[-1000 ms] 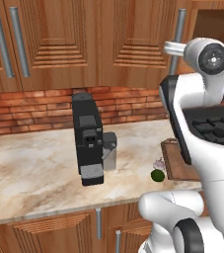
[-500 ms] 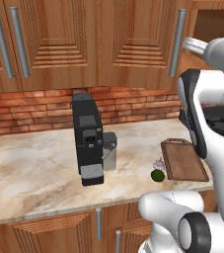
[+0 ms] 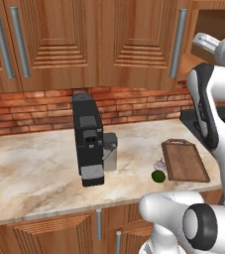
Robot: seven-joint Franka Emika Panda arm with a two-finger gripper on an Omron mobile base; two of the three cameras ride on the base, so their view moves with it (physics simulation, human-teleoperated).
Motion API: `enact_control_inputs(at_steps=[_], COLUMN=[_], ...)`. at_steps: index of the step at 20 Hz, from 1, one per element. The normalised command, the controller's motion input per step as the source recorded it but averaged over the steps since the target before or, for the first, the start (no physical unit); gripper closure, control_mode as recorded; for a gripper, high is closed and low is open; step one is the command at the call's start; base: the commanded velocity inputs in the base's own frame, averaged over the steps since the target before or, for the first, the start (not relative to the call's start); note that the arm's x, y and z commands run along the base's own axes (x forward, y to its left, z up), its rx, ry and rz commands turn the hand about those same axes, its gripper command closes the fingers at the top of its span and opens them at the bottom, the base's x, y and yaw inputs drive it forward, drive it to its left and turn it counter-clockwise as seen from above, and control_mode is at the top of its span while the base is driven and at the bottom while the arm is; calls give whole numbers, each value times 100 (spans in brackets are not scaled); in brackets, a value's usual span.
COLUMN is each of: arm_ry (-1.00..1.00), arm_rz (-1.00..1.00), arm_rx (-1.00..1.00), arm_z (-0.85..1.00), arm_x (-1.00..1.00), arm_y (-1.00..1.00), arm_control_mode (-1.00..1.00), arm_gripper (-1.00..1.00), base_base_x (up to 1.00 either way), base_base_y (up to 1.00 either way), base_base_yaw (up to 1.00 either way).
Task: Open the cabinet. Place the bowl and condiment on the counter. Then place the lime and garlic on the cutting board.
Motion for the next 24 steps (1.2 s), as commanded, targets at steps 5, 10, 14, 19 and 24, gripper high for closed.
enact_control_inputs(at_steps=[5,10,14,19,24], arm_ry=[0,0,0,-4,-3], arm_rz=[8,4,2,2,1], arm_rx=[2,1,2,0,-1], arm_z=[-1,-1,-2,-8,-5], arm_x=[30,19,14,20,26], arm_y=[-4,-16,-16,0,-1], arm_control_mode=[-100,-100,-100,-100,-100], arm_gripper=[-100,-100,-100,-100,-100], base_base_x=[0,0,0,0,0], base_base_y=[0,0,0,0,0], base_base_yaw=[0,0,0,0,0])
